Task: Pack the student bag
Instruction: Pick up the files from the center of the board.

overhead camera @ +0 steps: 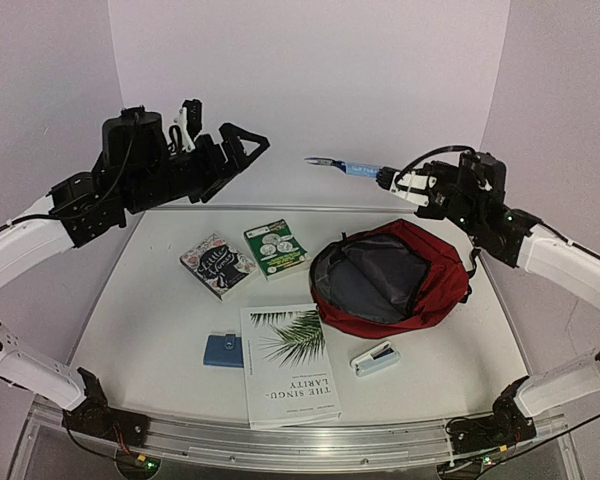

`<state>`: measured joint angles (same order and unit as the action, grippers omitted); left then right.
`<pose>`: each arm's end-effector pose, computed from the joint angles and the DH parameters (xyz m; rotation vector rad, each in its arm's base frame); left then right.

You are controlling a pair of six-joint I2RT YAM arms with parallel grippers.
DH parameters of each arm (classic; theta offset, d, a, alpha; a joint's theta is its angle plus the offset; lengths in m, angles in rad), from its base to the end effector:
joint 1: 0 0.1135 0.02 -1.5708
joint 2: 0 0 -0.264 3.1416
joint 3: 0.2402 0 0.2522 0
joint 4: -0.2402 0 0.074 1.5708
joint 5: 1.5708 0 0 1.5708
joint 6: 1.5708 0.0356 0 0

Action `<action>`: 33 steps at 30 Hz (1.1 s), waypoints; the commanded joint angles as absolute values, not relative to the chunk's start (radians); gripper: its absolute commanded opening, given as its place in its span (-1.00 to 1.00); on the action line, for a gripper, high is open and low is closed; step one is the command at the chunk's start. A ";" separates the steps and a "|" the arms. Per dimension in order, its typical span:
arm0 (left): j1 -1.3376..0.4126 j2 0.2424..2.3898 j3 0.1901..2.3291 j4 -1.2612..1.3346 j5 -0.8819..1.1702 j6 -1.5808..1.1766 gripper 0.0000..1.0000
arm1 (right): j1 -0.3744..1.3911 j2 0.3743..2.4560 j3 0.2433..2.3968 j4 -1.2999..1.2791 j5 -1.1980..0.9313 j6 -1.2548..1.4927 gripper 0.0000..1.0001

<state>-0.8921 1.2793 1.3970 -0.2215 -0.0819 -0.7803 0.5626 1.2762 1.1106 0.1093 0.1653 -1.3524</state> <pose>0.1838 -0.2233 0.4434 0.0346 1.8190 -1.1660 0.2601 0.1571 0.3788 -1.2926 1.0700 -0.7363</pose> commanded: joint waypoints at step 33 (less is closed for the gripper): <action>-0.785 1.525 1.283 0.403 0.562 -1.015 0.50 | 0.659 1.177 0.635 1.241 -0.085 -1.871 -1.00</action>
<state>-0.7883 1.4996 1.2858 0.3157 0.5305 -0.9911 0.6477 1.1782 0.6325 1.0822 -0.0784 -1.8486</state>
